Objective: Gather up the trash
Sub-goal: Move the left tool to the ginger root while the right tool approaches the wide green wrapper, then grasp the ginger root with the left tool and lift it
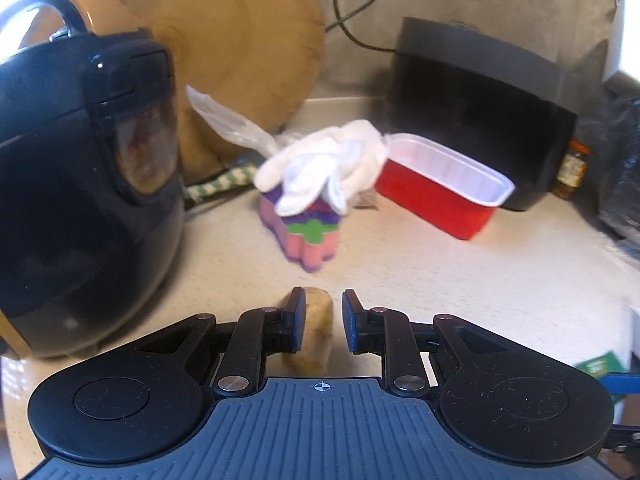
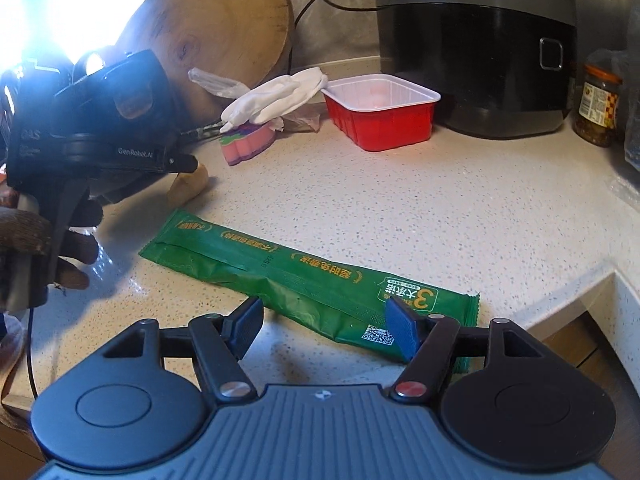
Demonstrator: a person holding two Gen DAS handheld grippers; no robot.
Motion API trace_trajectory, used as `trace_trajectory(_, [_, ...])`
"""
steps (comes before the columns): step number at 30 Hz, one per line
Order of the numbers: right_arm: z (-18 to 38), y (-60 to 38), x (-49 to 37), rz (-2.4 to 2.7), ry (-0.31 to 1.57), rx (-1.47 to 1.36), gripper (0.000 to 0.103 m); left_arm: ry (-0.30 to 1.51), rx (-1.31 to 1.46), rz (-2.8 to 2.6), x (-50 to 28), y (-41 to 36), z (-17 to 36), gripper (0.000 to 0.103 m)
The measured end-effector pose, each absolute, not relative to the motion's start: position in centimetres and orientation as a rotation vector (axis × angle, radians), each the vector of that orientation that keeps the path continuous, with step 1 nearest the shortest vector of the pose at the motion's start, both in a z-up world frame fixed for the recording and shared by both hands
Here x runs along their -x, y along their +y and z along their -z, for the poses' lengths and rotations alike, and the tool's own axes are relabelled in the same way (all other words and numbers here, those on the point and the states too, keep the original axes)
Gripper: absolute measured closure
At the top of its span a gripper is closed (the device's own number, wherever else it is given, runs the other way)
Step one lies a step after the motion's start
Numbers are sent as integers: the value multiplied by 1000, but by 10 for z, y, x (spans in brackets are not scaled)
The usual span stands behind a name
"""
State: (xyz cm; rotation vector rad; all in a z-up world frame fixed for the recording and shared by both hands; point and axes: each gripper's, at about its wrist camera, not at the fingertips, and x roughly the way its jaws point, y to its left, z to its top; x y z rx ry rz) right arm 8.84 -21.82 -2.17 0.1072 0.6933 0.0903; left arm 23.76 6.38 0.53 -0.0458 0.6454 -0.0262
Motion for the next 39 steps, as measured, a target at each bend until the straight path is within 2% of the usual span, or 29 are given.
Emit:
trace_trajectory(4, [24, -225, -88, -84, 682, -132, 35, 655, -7, -31, -246, 61, -5, 79])
trace_trajectory(6, [24, -227, -86, -83, 675, -149, 35, 667, -17, -52, -251, 60, -4, 75])
trace_trajectory(8, [24, -228, -86, -81, 670, -156, 35, 681, -32, -66, -256, 59, -2, 65])
trace_trajectory(13, [24, -225, -86, -81, 663, -157, 32, 725, -5, -86, -265, 70, 8, 52])
trace_trajectory(25, [27, -220, -90, -66, 656, -136, 28, 758, 54, -38, -259, 84, 19, 53])
trace_trajectory(28, [22, -219, -91, -74, 648, -134, 28, 754, 78, -17, -254, 87, 17, 65])
trace_trajectory(35, [-4, -224, -99, -77, 585, -113, 26, 789, 229, 111, -221, 92, 10, 66])
trace_trajectory(39, [-5, -229, -106, -41, 612, -53, 25, 727, 219, 195, -188, 85, 7, 66])
